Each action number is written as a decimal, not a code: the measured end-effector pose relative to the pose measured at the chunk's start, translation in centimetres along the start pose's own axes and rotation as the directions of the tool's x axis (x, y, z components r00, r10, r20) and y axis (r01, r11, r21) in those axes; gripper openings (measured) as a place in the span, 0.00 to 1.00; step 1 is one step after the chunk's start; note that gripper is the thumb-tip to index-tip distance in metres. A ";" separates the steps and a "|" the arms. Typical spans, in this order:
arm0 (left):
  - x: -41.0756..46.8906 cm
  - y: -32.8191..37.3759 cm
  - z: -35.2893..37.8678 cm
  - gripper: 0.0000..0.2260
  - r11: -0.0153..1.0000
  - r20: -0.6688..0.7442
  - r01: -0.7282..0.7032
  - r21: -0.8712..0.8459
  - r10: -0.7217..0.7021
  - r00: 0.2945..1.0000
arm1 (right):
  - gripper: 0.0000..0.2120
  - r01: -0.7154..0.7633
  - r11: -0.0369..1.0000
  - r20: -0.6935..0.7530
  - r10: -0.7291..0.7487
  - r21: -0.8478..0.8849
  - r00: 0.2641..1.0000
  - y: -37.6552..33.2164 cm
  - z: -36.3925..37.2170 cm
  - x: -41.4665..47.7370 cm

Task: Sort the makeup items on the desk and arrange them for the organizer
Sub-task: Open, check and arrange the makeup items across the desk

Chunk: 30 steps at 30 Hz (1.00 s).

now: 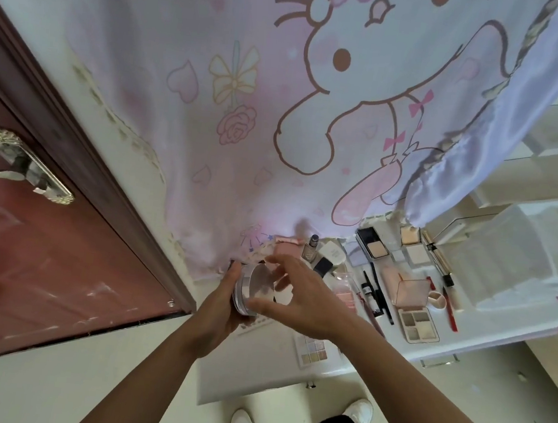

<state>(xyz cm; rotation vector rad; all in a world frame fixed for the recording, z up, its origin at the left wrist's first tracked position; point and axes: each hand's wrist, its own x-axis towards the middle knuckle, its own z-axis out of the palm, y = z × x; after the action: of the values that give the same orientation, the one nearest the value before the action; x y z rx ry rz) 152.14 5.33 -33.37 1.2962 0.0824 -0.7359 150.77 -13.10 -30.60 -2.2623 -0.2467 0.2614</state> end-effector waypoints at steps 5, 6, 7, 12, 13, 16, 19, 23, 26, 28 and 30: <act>0.0 0.4 -0.3 0.27 0.999 0.042 0.017 0.040 -0.019 0.999 | 0.35 -0.022 1.000 -0.008 0.022 -0.007 1.000 -0.7 -0.5 -0.1; 0.0 0.4 -0.5 0.27 0.999 0.041 0.016 0.029 -0.018 0.999 | 0.35 0.005 1.000 0.001 -0.005 0.011 1.000 -0.7 -0.5 -0.1; 0.1 0.5 -0.5 0.27 1.000 0.041 0.016 0.016 -0.017 0.999 | 0.36 0.037 0.999 0.016 -0.037 0.015 0.999 -0.7 -0.6 -0.1; 0.2 0.7 -0.7 0.27 1.000 0.049 0.023 -0.014 -0.023 0.999 | 0.46 -0.023 0.999 0.038 0.024 -0.027 0.999 -1.0 -0.8 0.1; 0.2 0.8 -0.5 0.27 1.000 0.045 0.019 0.012 -0.019 0.999 | 0.44 -0.040 0.999 0.012 0.041 -0.023 0.999 -1.1 -0.8 0.3; 0.3 0.7 -0.3 0.28 0.998 0.037 0.008 0.068 -0.011 0.999 | 0.35 -0.037 0.999 0.001 0.037 0.023 0.999 -0.9 -0.9 0.7; 0.3 0.5 -0.6 0.27 0.999 0.024 0.009 0.037 -0.010 1.000 | 0.39 0.039 0.999 0.063 -0.040 0.024 0.997 -0.5 -0.9 0.8; 0.1 0.6 -0.9 0.28 0.999 0.025 0.024 0.026 -0.025 0.999 | 0.46 -0.026 0.998 0.075 0.030 -0.048 0.997 -0.9 -0.7 0.9; 0.1 0.8 -0.8 0.28 0.995 0.006 0.034 0.098 -0.035 0.999 | 0.40 -0.067 0.997 0.047 0.068 -0.030 0.997 -1.1 -0.7 1.3; 0.1 0.8 -0.8 0.28 0.994 0.001 0.020 0.103 -0.020 1.000 | 0.37 -0.055 0.998 0.057 0.056 -0.023 0.997 -1.0 -0.8 1.6; 0.1 0.7 -0.9 0.28 0.996 0.001 0.009 0.094 -0.009 1.000 | 0.39 -0.008 1.000 0.081 0.008 -0.006 0.997 -0.9 -0.9 1.7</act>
<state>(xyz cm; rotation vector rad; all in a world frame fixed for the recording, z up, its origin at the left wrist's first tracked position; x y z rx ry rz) 152.91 6.16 -33.10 1.3858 0.0529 -0.7559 152.53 -12.75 -29.53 -2.2613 -0.2809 0.3577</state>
